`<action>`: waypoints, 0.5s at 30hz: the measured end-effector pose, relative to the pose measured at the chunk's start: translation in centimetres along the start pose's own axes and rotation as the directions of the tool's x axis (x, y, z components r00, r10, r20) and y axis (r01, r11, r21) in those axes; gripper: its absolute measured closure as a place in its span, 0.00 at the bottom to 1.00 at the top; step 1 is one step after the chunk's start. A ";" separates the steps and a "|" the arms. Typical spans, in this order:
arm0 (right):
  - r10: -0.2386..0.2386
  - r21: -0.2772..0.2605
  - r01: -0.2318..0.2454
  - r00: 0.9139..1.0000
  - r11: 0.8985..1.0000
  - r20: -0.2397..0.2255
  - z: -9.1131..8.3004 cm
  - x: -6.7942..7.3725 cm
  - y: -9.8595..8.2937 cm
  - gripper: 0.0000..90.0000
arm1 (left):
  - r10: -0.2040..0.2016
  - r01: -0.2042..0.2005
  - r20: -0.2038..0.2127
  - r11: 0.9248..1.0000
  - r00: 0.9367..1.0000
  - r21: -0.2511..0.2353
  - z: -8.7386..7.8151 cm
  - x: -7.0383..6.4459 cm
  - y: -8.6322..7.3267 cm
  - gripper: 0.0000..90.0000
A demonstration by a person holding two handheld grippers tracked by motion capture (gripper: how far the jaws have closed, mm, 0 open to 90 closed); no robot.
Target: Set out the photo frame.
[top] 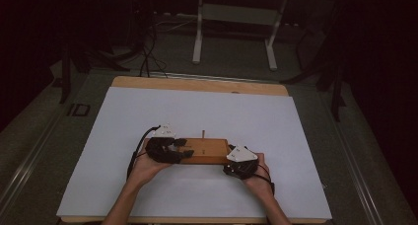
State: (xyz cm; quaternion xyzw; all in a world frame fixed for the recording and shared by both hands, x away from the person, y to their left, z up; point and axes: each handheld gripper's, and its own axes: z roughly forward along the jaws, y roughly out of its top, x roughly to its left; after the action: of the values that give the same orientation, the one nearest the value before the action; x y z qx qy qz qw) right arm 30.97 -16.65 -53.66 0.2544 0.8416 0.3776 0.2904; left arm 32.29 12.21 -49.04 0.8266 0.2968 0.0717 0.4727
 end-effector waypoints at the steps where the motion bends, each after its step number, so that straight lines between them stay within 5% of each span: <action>1: -0.001 0.000 0.001 1.000 1.000 0.000 0.0 0.0 0.0 0.48 | 0.000 -0.001 -0.006 1.000 1.000 -0.006 -0.1 -0.1 -0.1 0.46; 15: -0.006 0.004 0.006 1.000 1.000 -0.002 0.0 0.0 0.0 0.48 | 0.066 -0.063 -0.073 0.997 0.995 0.034 -0.5 -1.2 -1.8 0.20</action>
State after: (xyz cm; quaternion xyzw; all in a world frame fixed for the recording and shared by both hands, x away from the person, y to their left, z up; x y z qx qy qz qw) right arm 30.99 -16.66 -53.63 0.2522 0.8434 0.3754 0.2900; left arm 30.34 12.61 -50.10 0.8399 0.2883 0.1129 0.4458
